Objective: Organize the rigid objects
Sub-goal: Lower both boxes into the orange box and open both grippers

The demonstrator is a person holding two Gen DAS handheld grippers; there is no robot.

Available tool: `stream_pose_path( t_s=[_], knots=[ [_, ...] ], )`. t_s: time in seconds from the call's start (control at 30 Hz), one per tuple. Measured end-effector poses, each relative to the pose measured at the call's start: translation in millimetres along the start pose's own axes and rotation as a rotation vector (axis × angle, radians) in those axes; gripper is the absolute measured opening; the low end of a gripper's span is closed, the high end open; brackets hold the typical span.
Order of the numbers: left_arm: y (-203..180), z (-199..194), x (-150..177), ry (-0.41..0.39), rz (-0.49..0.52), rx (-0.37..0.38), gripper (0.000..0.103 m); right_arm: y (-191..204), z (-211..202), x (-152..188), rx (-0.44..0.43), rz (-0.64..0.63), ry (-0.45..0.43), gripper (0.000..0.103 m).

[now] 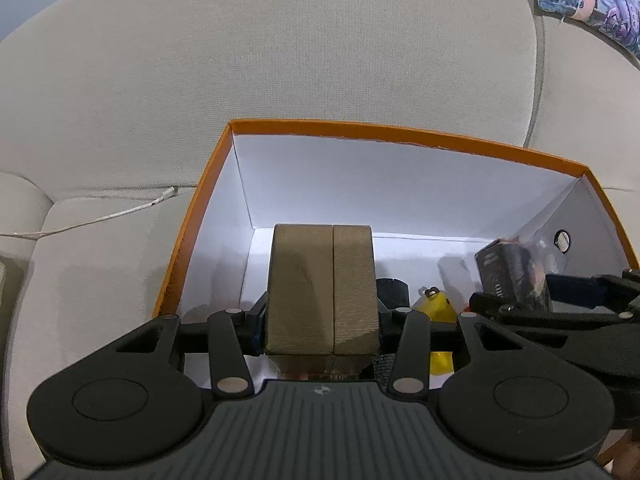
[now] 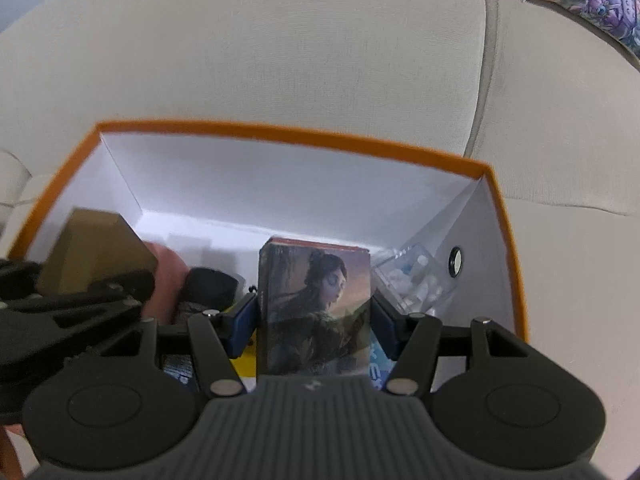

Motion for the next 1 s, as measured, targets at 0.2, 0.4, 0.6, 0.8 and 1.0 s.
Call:
stream_pose_path(
  t_s=[0.2, 0.4, 0.6, 0.8, 1.0],
  knots=[
    [-2, 4, 1, 0.010, 0.021, -0.003, 0.052, -3, 7, 1, 0.006, 0.003, 0.025, 0.062],
    [-3, 12, 4, 0.063, 0.020, 0.003, 0.055, 5, 15, -1, 0.031, -0.037, 0.090, 0.063],
    [4, 11, 4, 0.095, -0.034, 0.044, 0.059, -1, 3, -2, 0.052, -0.026, 0.050, 0.079],
    [7, -9, 3, 0.100, -0.071, 0.087, 0.065, -7, -27, 2, 0.011, 0.001, -0.003, 0.083],
    [18, -55, -4, 0.027, -0.084, 0.088, 0.091, -7, -77, 11, -0.016, 0.009, -0.066, 0.091]
  ],
)
Point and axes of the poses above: each gripper's, at about its wrist camera, not at the fingertips, and z roughly the way its jaws point, y to its left, x to its underside, the point moved 5 cm from there along z, roughly the way its jaws point, and after that the axes turned 3 degrees about -x, right-handed, at the moved point
